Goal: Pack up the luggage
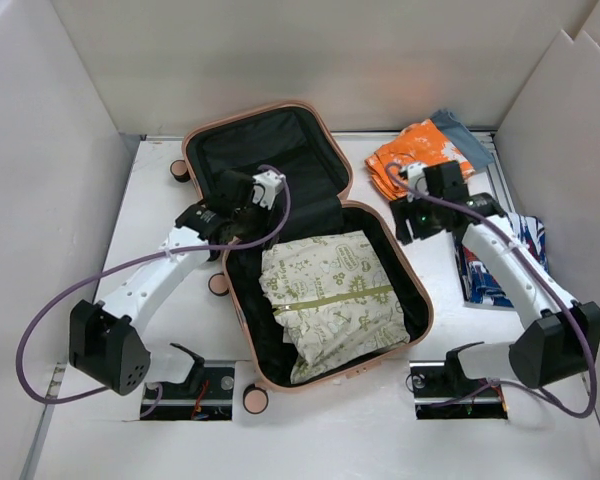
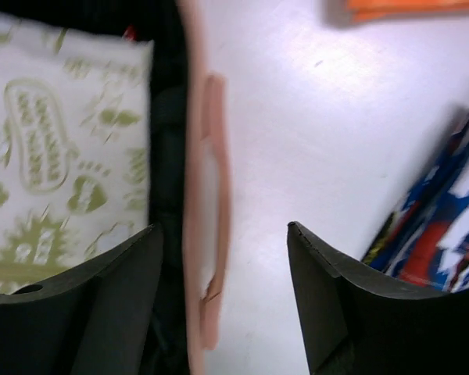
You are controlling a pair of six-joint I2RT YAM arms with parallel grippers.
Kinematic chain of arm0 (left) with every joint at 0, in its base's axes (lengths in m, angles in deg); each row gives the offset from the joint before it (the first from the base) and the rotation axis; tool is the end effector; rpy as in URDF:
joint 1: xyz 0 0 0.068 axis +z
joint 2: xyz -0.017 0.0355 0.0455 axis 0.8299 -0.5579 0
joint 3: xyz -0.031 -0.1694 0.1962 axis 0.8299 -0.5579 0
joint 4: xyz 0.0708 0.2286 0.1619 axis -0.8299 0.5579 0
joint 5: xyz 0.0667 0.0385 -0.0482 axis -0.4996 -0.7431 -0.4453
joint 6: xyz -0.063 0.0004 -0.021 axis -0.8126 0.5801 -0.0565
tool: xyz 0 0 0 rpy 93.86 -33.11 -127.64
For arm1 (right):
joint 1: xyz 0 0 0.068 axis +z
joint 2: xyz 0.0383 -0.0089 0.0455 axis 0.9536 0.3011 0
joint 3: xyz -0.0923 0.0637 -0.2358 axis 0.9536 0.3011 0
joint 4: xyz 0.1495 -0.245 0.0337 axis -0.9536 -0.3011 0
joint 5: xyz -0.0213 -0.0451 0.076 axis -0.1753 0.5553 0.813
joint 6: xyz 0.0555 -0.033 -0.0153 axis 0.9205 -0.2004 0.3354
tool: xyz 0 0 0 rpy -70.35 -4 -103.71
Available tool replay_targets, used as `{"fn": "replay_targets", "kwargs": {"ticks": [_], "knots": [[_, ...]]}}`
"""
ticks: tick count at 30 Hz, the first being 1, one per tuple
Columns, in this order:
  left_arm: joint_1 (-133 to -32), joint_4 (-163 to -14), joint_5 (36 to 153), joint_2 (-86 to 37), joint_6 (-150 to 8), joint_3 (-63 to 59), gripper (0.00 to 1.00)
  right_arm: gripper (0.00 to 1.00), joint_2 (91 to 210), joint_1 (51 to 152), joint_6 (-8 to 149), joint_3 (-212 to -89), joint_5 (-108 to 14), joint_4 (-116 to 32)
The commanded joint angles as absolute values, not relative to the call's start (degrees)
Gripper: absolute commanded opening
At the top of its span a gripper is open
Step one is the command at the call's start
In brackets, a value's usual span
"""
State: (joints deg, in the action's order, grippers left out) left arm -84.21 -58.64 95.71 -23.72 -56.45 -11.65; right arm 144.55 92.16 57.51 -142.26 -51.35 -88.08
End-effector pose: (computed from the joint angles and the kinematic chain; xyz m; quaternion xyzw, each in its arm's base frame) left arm 0.2879 -0.1635 0.2745 0.2771 0.8616 -0.1623 0.3932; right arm 0.2891 0.1067 0.2762 -0.2238 0.9260 0.0638 0.2972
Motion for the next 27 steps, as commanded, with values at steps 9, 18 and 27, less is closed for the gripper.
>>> {"fn": "replay_targets", "kwargs": {"ticks": [9, 18, 27], "knots": [[-83.60, -55.60, 92.63, -29.94, -52.01, 0.29, 0.55, 0.71, 149.92, 70.31, 57.39, -149.48, -45.59, -70.59], [-83.08, -57.00, 92.10, -37.16, -52.62, 6.96, 0.57, 0.78, 155.11, 59.29, 52.31, -146.94, -61.65, -73.30], [-77.63, -59.46, 95.44, -39.18, -55.79, 7.50, 0.58, 0.80, 163.81, 60.52, 48.34, -144.39, -60.02, -77.44]]}}
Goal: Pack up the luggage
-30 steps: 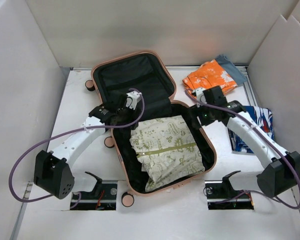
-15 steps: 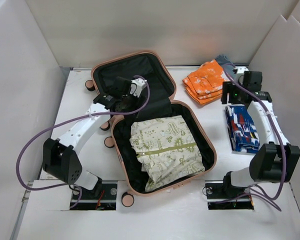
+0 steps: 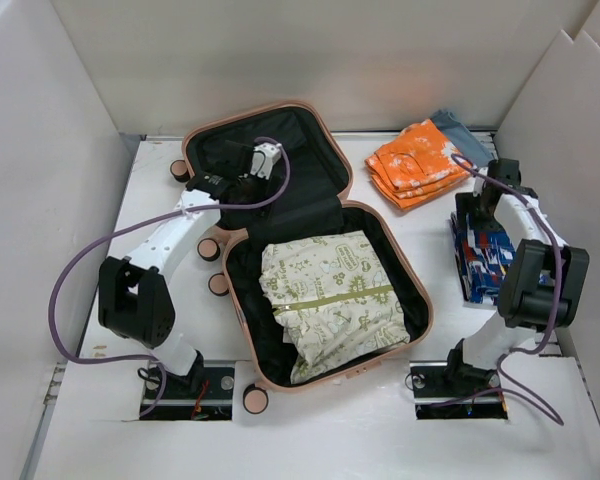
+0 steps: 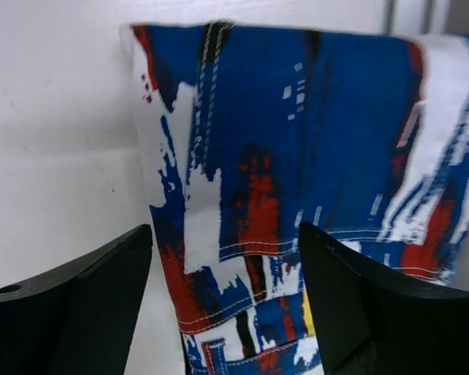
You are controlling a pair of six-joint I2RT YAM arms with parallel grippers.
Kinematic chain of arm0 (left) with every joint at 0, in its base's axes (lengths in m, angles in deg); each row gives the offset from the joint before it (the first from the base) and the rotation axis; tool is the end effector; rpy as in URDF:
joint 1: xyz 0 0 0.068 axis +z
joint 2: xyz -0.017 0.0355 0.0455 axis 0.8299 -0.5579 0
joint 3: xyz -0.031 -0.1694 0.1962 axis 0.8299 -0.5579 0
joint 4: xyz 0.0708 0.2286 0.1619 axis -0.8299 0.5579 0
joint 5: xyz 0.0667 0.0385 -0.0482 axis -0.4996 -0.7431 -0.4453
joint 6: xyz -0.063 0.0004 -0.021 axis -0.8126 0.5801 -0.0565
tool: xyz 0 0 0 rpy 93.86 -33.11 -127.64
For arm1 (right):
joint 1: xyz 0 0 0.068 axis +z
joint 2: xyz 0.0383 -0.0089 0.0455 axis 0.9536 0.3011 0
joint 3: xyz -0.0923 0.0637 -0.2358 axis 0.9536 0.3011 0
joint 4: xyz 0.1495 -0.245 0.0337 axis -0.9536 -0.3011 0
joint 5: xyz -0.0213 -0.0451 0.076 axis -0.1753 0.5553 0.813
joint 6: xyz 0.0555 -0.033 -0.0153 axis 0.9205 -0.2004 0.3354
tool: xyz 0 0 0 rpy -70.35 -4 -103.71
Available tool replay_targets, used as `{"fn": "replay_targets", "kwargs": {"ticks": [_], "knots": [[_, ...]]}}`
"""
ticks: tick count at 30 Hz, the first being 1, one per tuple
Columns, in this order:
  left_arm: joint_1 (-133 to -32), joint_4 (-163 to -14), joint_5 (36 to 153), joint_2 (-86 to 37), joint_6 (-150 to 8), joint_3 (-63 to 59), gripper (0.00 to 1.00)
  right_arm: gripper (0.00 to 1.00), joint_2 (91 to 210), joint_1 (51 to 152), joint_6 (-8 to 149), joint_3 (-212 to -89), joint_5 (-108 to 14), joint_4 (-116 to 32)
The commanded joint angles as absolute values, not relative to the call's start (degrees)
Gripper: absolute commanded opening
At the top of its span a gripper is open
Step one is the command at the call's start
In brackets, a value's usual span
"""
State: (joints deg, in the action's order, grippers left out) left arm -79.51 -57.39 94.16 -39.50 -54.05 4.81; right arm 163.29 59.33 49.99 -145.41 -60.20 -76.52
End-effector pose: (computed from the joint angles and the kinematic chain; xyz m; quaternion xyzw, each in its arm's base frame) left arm 0.3632 -0.1650 0.2855 0.2547 0.8713 -0.1251 0.4003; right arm 0.3670 -0.0908 0.2033 0.0062 0.9621 -0.1067 0.2507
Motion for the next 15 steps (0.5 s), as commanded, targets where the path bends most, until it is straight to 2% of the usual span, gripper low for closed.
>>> {"fn": "replay_targets", "kwargs": {"ticks": [1, 8, 12, 15], "knots": [[-77.62, -60.08, 94.13, -38.49, -55.79, 7.50, 0.58, 0.80, 164.51, 60.52, 48.34, -143.69, -60.54, -77.44], [-77.62, -60.61, 92.27, -36.73, -55.26, 6.97, 0.58, 0.79, 170.40, 65.27, 48.34, -142.88, -60.55, -76.21], [-77.62, -61.67, 91.66, -36.11, -55.78, 5.75, 0.60, 0.72, 174.09, 66.67, 47.82, -144.30, -59.23, -76.21], [-77.62, -61.67, 90.08, -35.58, -55.79, 5.13, 0.62, 0.45, 174.63, 67.37, 47.82, -144.30, -56.69, -75.43]]}}
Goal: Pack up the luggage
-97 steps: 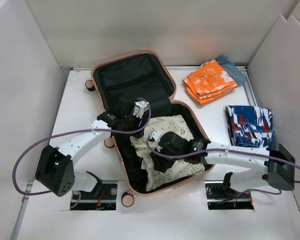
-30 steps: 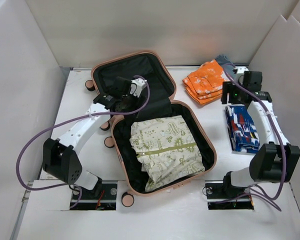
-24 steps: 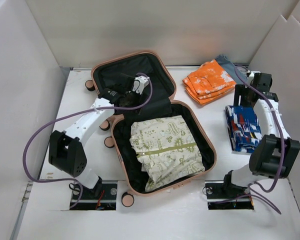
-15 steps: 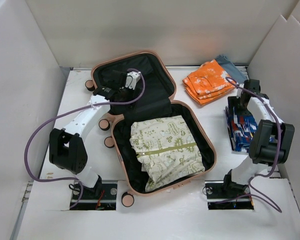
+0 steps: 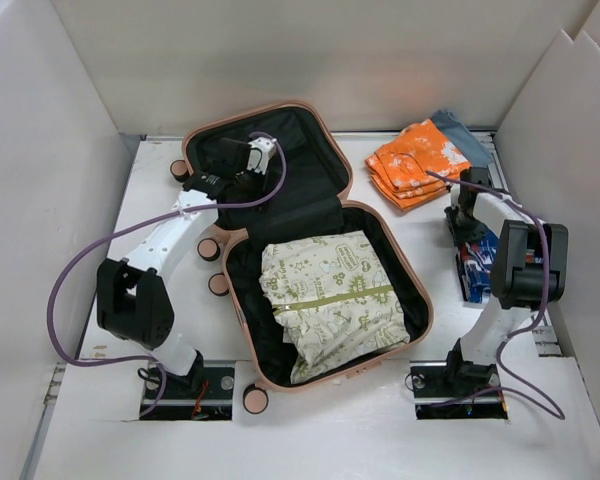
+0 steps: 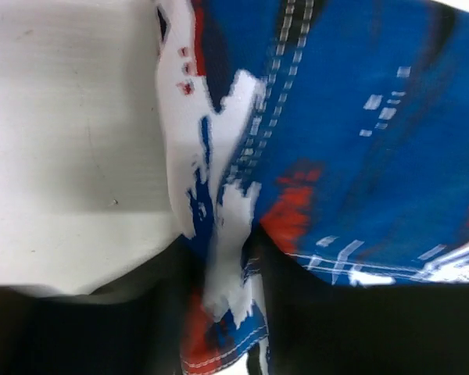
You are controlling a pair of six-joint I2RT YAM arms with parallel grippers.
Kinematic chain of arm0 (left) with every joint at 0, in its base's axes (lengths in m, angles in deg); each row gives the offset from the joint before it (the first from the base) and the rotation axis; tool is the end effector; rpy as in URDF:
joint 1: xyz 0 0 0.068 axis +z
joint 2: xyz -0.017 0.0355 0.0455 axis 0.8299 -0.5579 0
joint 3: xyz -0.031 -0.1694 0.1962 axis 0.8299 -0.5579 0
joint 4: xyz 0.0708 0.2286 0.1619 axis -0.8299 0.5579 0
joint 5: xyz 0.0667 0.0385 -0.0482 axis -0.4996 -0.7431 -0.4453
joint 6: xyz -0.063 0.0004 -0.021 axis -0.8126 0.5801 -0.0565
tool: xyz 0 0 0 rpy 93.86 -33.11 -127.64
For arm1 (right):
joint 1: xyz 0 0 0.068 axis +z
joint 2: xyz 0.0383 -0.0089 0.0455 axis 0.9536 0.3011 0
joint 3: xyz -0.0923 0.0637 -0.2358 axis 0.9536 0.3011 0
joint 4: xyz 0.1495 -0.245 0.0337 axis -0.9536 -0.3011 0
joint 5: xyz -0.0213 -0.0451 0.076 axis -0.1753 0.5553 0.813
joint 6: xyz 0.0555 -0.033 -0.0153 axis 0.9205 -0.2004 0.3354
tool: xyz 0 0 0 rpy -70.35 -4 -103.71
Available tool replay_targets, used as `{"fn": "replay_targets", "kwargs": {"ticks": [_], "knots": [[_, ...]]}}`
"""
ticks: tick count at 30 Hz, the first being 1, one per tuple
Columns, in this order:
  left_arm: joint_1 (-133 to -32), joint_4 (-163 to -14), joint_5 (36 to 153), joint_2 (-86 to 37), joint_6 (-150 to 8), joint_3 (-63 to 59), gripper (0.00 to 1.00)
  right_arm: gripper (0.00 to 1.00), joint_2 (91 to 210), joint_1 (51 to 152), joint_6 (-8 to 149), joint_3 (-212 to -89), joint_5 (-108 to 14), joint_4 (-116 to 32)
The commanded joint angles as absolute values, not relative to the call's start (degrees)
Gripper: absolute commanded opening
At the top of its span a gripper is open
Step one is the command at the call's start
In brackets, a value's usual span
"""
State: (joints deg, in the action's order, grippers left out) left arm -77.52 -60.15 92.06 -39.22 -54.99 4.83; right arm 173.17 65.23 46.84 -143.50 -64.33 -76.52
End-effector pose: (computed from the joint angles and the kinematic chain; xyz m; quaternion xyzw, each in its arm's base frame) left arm 0.3724 -0.1517 0.2920 0.2237 0.8689 -0.1080 0.4282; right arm 0.3764 -0.0567 0.1308 -0.0701 0.9799 -0.1152 0.1472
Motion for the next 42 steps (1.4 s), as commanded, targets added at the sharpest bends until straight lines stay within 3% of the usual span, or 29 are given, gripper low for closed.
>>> {"fn": "replay_targets", "kwargs": {"ticks": [1, 7, 15, 18, 19, 20, 24, 30, 31, 42], "knots": [[-77.62, -61.67, 90.08, -35.58, -55.79, 5.13, 0.62, 0.30, 174.63, 68.16, 47.82, -144.30, -55.03, -74.20], [-77.62, -61.67, 89.55, -35.06, -55.79, 4.60, 0.62, 0.01, 174.63, 72.21, 51.94, -143.77, -48.52, -70.94], [-77.62, -61.67, 89.55, -35.05, -55.79, 4.60, 0.62, 0.00, 172.34, 80.29, 62.13, -142.71, -39.73, -63.39], [-77.62, -61.67, 89.55, -35.05, -55.79, 4.07, 0.62, 0.18, 171.64, 81.44, 62.84, -144.55, -35.61, -63.37], [-77.62, -61.67, 89.55, -35.05, -55.79, 4.07, 0.62, 0.40, 171.64, 80.83, 62.84, -145.26, -34.28, -64.60], [-77.62, -61.67, 89.55, -34.53, -55.79, 4.07, 0.63, 0.51, 171.03, 80.83, 60.67, -146.74, -32.87, -65.65], [-77.62, -61.67, 89.55, -34.52, -55.26, 3.46, 0.63, 0.78, 168.30, 76.27, 52.14, -152.37, -29.08, -75.31], [-77.62, -61.67, 89.55, -34.00, -55.26, 3.46, 0.64, 0.84, 163.03, 62.83, 47.55, -154.84, -36.19, -82.80], [-77.62, -61.67, 89.55, -34.00, -55.26, 3.46, 0.64, 0.96, 162.33, 61.24, 46.86, -153.97, -36.81, -82.80], [-77.62, -62.20, 89.02, -33.47, -54.73, 2.93, 0.65, 1.00, 170.31, 53.49, 41.22, -145.70, -29.80, -76.65]]}}
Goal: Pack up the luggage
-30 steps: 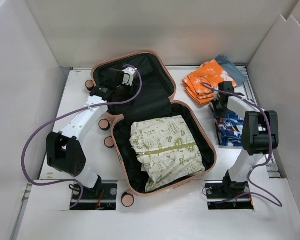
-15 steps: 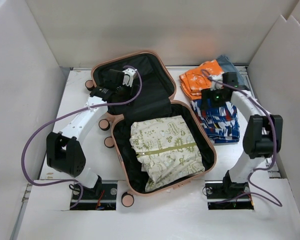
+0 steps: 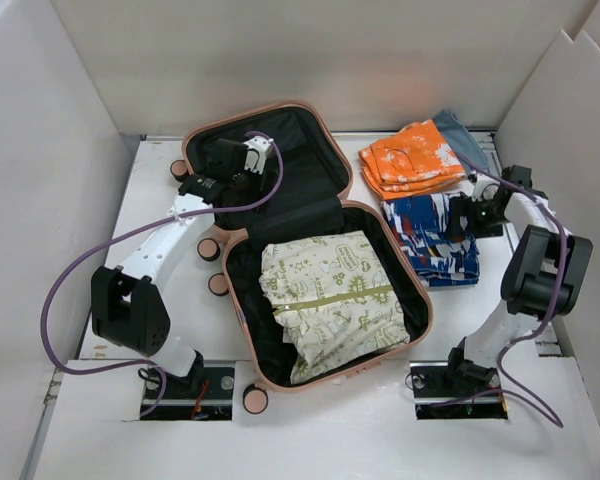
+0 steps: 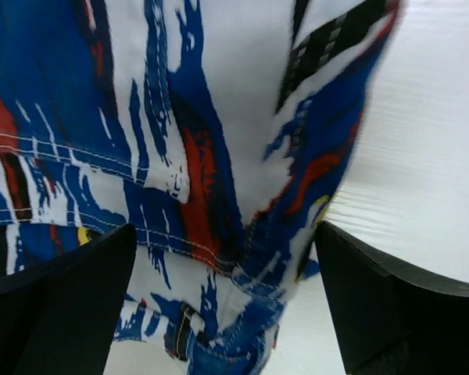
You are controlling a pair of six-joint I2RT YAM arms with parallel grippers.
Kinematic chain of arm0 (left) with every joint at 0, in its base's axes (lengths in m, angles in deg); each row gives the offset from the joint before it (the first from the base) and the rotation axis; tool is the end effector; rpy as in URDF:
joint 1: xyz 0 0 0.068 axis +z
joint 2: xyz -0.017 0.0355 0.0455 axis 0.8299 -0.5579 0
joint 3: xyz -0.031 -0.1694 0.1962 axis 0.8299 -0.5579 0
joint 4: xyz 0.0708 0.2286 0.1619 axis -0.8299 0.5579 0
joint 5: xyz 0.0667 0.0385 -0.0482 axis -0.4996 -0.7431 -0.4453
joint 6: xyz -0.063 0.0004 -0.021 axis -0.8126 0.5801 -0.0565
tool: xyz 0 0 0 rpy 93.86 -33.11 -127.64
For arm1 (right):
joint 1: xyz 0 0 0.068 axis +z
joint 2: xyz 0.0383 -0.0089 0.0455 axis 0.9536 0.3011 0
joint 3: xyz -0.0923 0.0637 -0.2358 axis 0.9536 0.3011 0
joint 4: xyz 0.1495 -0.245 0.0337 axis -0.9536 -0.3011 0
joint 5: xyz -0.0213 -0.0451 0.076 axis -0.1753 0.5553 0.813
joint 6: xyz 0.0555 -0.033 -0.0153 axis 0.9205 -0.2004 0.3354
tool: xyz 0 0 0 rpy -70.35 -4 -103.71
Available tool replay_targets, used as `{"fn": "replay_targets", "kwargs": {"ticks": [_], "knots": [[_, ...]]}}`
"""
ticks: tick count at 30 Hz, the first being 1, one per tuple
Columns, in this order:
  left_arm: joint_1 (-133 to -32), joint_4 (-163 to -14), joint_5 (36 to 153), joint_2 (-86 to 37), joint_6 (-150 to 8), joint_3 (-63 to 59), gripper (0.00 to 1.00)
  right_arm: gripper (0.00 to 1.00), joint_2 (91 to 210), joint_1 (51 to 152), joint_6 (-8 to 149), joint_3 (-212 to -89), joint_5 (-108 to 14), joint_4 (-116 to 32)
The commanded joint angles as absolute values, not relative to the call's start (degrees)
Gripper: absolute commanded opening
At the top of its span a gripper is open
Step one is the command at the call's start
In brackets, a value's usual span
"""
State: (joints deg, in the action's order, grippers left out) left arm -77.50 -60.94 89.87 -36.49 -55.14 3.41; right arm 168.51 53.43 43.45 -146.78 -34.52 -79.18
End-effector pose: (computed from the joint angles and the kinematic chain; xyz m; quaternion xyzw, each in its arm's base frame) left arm 0.3646 -0.1463 0.3018 0.2130 0.8636 -0.0937 0.4472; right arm 0.3676 -0.1077 0.1783 -0.0495 0.9610 0.0909 0.2564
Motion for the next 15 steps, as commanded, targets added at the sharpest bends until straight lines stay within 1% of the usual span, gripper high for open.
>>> {"fn": "replay_targets", "kwargs": {"ticks": [1, 4, 7, 11, 14, 15], "knots": [[-77.62, -61.67, 89.02, -33.47, -54.21, 2.93, 0.65, 1.00, 171.19, 52.97, 41.22, -145.70, -29.09, -76.13], [-77.62, -61.67, 89.02, -32.94, -54.21, 2.93, 0.65, 1.00, 174.53, 52.18, 43.06, -145.18, -32.93, -76.12], [-77.62, -61.67, 88.49, -32.41, -54.21, 2.93, 0.65, 1.00, 175.59, 51.12, 43.86, -143.78, -33.48, -74.54], [-77.62, -61.67, 87.97, -32.41, -53.68, 2.93, 0.65, 0.94, 176.91, 51.12, 43.86, -141.84, -30.76, -73.31], [-77.62, -61.67, 87.44, -32.41, -53.68, 2.93, 0.65, 0.72, 178.66, 51.12, 43.33, -139.73, -28.12, -72.17], [-77.62, -61.67, 87.44, -32.41, -53.68, 2.93, 0.65, 0.55, 179.19, 51.12, 43.33, -139.73, -26.20, -71.56]]}}
